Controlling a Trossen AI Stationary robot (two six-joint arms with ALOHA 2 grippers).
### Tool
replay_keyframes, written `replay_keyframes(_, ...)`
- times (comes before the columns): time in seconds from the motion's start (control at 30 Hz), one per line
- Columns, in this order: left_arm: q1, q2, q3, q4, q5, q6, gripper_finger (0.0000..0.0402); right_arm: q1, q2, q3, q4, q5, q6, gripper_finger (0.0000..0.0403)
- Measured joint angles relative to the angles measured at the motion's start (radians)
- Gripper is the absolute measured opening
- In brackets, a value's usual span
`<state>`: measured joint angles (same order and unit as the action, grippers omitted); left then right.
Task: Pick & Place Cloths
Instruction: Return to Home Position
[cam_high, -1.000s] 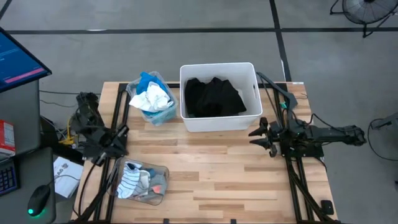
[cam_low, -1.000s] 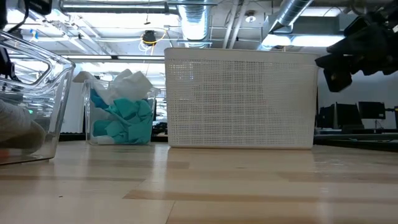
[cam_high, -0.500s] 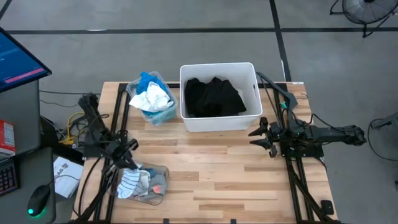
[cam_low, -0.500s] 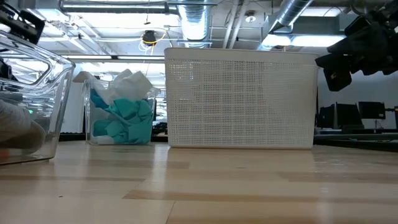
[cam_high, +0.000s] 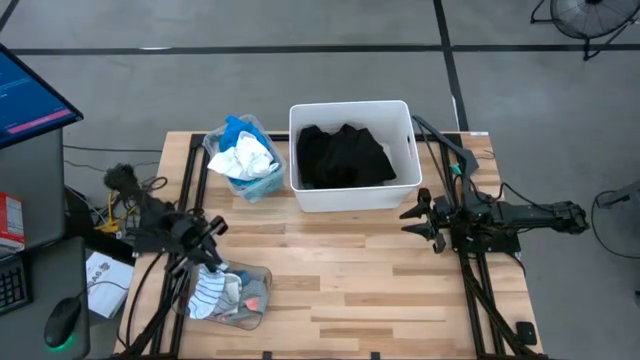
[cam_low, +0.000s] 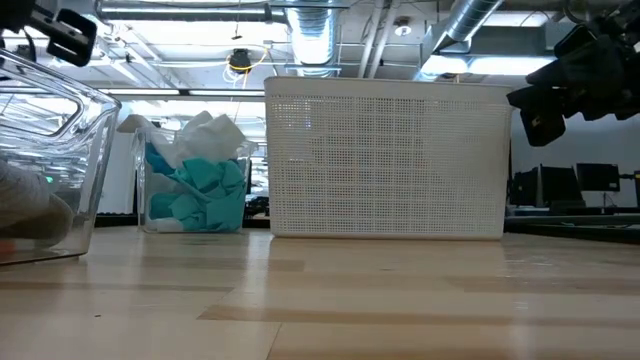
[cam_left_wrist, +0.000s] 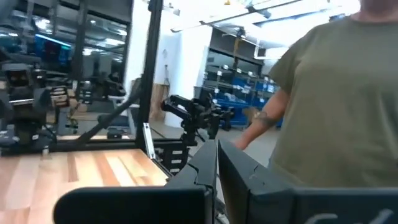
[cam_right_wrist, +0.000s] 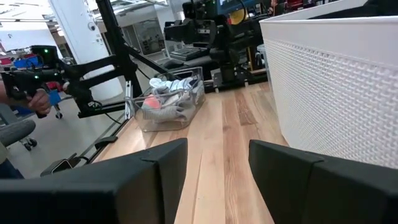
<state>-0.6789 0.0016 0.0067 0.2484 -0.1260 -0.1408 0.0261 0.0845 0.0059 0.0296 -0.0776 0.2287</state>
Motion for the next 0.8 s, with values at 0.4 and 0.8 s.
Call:
replay_keyframes(0.4,0.378,0.008,0.0,-0.142,0.264,0.029,0.0002,0.0,0.0,-0.001,0.0,0.0,0.0,0.0169)
replay_keyframes(0.8,0.397,0.05,0.0,-0.189,0.313,0.024,0.0002,0.0,0.0,-0.001,0.0,0.0,0.0,0.0169)
